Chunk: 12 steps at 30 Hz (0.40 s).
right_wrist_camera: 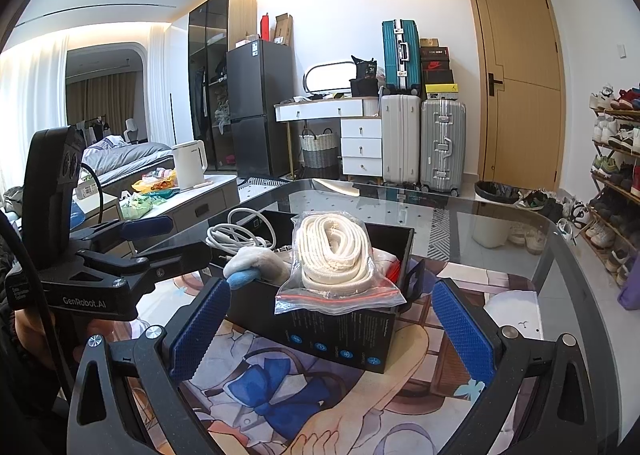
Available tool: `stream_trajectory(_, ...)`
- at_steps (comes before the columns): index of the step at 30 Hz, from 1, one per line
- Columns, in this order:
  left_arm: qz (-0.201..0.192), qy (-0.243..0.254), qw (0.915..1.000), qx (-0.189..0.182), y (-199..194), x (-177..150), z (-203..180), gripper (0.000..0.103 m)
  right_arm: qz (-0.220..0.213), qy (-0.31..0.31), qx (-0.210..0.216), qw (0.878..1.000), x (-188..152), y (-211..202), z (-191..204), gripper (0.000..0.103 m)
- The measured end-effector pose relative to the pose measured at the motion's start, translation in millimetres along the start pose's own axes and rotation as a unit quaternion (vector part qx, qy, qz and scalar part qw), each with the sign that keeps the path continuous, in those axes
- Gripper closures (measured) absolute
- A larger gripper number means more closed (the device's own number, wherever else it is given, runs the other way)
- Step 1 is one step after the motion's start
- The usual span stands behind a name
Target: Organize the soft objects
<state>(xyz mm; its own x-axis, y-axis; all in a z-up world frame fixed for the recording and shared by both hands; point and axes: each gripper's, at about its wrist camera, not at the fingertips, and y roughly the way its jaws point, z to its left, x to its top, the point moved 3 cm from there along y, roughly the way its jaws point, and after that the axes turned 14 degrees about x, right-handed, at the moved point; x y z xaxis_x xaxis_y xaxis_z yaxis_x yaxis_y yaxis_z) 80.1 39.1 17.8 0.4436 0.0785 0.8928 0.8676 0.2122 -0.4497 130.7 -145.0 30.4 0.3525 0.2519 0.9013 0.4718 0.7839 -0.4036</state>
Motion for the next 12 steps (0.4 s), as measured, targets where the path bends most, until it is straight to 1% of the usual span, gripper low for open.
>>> stream_trajectory(12,-0.003,0.011,0.9999,-0.006,-2.8,-0.2,-4.3,0.000,0.003,-0.001,0.001,1.000,-1.0,1.3,-1.4,0.001)
